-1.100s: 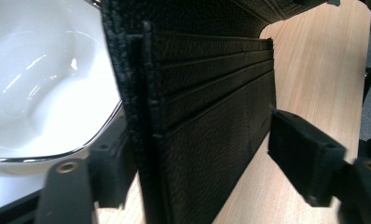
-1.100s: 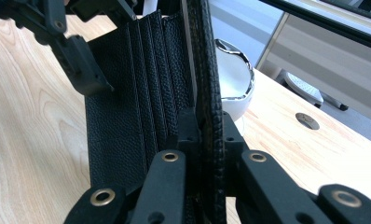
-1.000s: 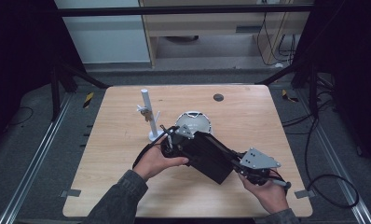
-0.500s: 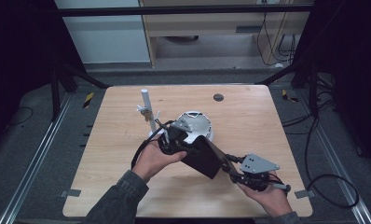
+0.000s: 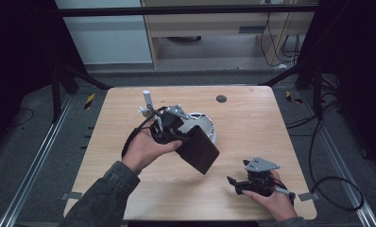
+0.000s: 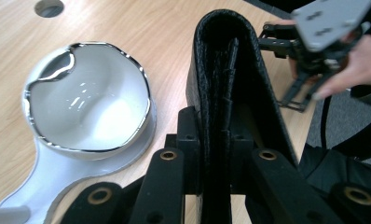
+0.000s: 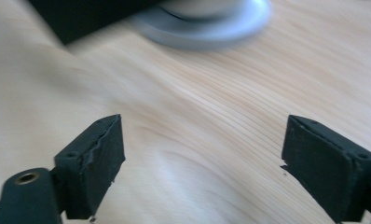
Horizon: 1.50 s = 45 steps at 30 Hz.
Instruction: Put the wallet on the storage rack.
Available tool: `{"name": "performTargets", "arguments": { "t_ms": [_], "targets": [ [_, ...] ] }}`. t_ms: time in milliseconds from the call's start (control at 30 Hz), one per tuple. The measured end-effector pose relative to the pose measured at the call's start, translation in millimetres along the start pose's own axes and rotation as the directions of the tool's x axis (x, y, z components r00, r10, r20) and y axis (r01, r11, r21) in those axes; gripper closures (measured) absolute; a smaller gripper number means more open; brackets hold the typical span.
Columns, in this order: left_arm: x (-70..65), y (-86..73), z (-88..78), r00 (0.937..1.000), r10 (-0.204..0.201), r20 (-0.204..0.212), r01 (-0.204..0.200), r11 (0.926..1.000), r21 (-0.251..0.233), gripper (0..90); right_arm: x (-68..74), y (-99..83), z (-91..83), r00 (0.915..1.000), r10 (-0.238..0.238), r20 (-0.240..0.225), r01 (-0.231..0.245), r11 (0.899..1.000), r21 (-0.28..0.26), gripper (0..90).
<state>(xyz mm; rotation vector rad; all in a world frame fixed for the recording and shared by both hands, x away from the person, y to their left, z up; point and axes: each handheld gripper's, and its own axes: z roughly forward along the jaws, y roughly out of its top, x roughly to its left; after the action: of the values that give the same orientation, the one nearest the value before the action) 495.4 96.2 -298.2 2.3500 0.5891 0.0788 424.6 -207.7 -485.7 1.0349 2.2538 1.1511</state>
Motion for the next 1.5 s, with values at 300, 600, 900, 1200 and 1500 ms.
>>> {"name": "performTargets", "arguments": {
  "t_ms": [300,600,900,1200,1500],
  "targets": [
    [6.9,19.9,-18.5,0.9992,-0.025,-0.031,0.024,0.9996,-0.017,80.2,-28.0,-14.3,11.7,0.9846,0.139,0.106,-0.149,0.985,0.085,8.9],
    [9.2,43.1,-22.7,0.9991,-0.008,-0.043,0.007,0.9998,-0.021,80.3,-28.6,-16.0,16.5,0.9803,0.153,0.125,-0.167,0.98,0.109,7.2],
    [16.3,54.1,-30.0,0.995,-0.024,-0.097,0.019,0.9985,-0.052,80.3,-28.5,-16.3,18.4,0.9795,0.154,0.13,-0.169,0.979,0.115,6.9],
    [37.1,51.5,-26.6,0.9834,-0.074,-0.166,0.067,0.9968,-0.044,80.3,-27.4,-18.6,19.9,0.979,0.133,0.155,-0.153,0.981,0.124,6.3],
    [45.6,49.8,-7.6,0.9802,-0.084,-0.179,0.081,0.9963,-0.028,80.3,-27.8,-20.0,19.0,0.9791,0.134,0.154,-0.153,0.981,0.12,6.3]
  ]
}}
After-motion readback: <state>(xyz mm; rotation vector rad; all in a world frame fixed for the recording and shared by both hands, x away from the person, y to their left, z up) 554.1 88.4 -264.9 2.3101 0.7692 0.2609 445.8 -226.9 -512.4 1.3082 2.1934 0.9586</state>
